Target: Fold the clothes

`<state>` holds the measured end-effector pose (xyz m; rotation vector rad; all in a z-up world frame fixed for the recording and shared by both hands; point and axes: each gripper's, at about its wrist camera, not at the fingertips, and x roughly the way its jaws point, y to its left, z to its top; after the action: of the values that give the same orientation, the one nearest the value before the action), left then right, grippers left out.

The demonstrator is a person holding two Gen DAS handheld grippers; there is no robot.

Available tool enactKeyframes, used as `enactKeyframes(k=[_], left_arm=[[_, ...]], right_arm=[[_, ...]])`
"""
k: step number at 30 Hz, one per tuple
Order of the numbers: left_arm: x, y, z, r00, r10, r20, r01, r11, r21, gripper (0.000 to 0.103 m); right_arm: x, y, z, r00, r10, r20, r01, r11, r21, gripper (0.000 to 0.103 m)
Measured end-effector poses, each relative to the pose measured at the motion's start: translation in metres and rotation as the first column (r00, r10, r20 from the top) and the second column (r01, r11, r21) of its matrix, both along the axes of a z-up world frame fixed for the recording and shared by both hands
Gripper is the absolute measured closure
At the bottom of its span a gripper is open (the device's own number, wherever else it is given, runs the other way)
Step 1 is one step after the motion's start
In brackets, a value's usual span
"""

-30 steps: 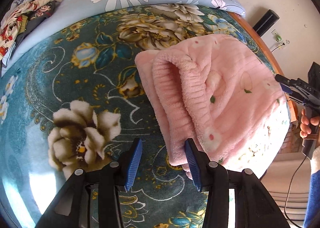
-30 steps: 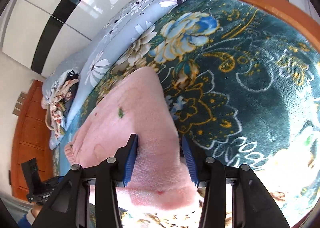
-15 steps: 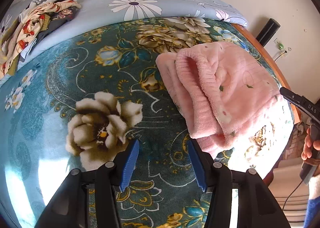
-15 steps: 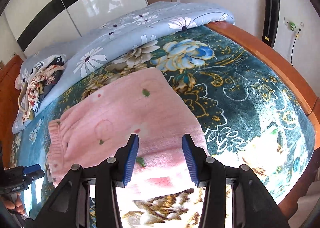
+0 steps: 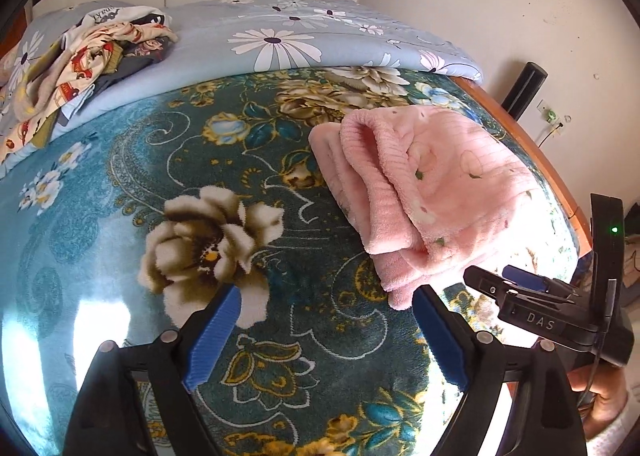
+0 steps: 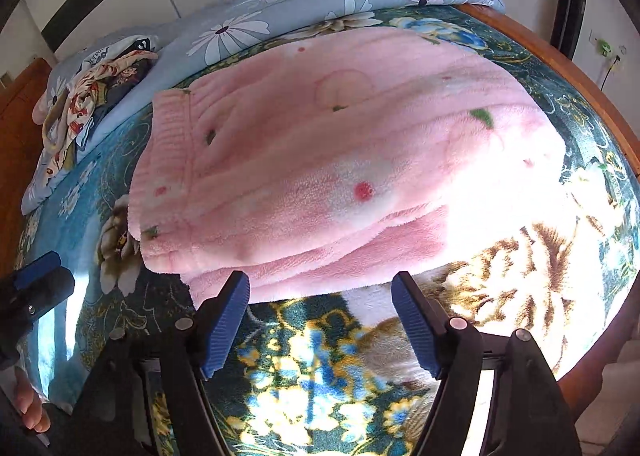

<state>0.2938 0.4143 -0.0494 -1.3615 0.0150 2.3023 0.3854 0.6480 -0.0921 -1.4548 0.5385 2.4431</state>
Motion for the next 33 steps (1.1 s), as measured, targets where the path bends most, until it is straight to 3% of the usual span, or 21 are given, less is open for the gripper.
enactKeyframes(k=[4, 7, 13, 23, 33], left_arm=[[0.002, -0.006, 0.001, 0.999, 0.032, -0.002, -0.032, 0.999, 0.005, 0.002], [0.007, -0.01, 0.003, 0.998, 0.063, -0.028, -0.064, 0.998, -0.025, 0.0], [0.021, -0.014, -0.001, 0.988, 0.103, -0.111, -0.116, 0.986, -0.122, 0.0], [0.025, -0.009, -0.012, 0.997, 0.058, -0.051, -0.065, 0.988, -0.14, 0.0], [0.028, -0.006, -0.021, 0.999, 0.044, -0.025, -0.047, 0.984, -0.17, 0.0]], right_arm=[[-0.003, -0.009, -0.004, 0.999, -0.029, 0.031, 0.029, 1.0, 0.009, 0.021], [-0.005, -0.018, -0.004, 0.998, -0.038, 0.048, 0.035, 0.998, 0.051, 0.002], [-0.006, -0.032, 0.0, 0.996, -0.065, 0.059, 0.058, 0.992, 0.116, 0.002], [-0.009, -0.051, 0.006, 0.994, -0.06, 0.086, 0.039, 0.973, 0.227, 0.002], [-0.003, -0.051, 0.001, 0.993, -0.074, 0.094, 0.051, 0.973, 0.225, 0.002]])
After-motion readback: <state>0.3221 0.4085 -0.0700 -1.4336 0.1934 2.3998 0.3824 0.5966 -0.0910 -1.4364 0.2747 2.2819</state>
